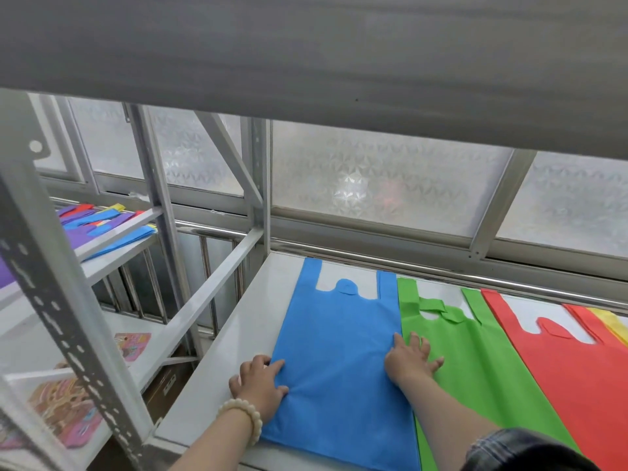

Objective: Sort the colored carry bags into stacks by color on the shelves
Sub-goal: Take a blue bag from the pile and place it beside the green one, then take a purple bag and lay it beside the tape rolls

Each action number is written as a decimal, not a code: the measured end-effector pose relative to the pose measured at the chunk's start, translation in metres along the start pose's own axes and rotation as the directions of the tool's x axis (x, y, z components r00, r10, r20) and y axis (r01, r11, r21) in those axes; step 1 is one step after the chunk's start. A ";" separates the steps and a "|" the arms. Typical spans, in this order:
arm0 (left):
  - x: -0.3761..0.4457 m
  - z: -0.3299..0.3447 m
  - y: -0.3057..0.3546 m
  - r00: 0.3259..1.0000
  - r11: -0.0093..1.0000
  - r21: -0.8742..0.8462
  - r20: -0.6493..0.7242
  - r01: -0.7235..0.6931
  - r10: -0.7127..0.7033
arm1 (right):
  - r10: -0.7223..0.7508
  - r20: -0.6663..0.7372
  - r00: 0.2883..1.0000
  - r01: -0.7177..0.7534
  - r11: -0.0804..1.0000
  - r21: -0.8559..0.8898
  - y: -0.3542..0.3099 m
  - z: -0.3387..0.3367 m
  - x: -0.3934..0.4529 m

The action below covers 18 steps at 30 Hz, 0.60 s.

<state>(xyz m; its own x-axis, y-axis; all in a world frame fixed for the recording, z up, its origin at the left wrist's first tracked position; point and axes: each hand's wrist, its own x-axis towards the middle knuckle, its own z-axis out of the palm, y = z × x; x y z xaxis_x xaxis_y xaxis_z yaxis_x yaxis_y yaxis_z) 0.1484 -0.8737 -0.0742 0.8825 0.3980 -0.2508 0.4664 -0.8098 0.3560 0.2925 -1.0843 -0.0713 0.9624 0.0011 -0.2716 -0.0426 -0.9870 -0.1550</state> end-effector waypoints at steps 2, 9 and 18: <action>-0.001 -0.001 0.001 1.000 1.000 0.009 0.001 0.008 -0.008 | 0.004 0.021 1.000 -0.004 1.000 -0.013 -0.001 -0.004 -0.001; -0.011 -0.013 0.002 0.997 0.988 -0.130 -0.011 0.078 -0.080 | -0.012 0.040 0.999 0.013 1.000 -0.025 -0.019 -0.019 -0.010; -0.042 -0.088 -0.024 0.996 0.599 -0.796 -0.071 -0.088 0.053 | -0.409 0.201 0.890 0.102 0.608 0.787 -0.114 -0.073 -0.073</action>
<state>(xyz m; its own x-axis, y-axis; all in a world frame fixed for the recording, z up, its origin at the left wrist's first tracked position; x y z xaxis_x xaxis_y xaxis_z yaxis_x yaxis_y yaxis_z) 0.1056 -0.8336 0.0069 0.9080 0.3841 -0.1675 0.2503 -0.1766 0.9519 0.2466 -0.9835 0.0356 0.8205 0.4366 -0.3690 -0.1391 -0.4736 -0.8697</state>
